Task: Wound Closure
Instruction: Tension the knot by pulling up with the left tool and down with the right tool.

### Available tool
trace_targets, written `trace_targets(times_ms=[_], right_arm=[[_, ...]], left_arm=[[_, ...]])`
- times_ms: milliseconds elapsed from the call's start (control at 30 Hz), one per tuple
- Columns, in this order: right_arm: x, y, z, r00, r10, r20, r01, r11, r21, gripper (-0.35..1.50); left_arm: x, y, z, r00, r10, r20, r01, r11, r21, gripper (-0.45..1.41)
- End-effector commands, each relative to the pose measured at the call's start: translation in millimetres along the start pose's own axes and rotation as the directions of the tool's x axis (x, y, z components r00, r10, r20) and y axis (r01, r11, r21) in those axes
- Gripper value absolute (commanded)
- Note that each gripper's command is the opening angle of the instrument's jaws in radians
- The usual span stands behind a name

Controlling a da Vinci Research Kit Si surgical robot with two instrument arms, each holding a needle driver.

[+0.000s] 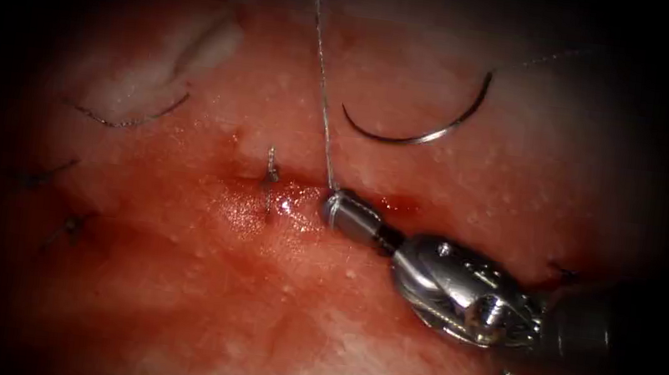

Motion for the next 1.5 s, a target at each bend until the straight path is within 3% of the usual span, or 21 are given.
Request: trace_targets(times_ms=[33, 833, 1100, 1500], right_arm=[[-1.0, -0.5, 0.2, 1.000, 0.002, 0.002, -0.002, 1.000, 0.002, -0.35], [-2.4, -3.7, -0.7, 0.995, -0.095, 0.013, 0.095, 0.995, 0.042, -0.35], [-2.6, -4.0, -0.7, 0.993, -0.120, 0.012, 0.120, 0.992, 0.051, -0.35], [-4.6, -6.3, -1.3, 0.987, -0.155, 0.035, 0.151, 0.984, 0.100, -0.35]], left_arm=[[-0.4, -0.4, 0.5, 1.000, 0.002, 0.000, -0.002, 1.000, 0.001, -0.45], [0.4, -8.1, 4.1, 0.995, 0.043, 0.084, -0.050, 0.996, 0.079, -0.45], [0.5, -11.6, 5.6, 0.988, 0.088, 0.127, -0.107, 0.982, 0.156, -0.45], [0.3, -13.2, 8.5, 0.968, 0.151, 0.198, -0.192, 0.959, 0.208, -0.45]])
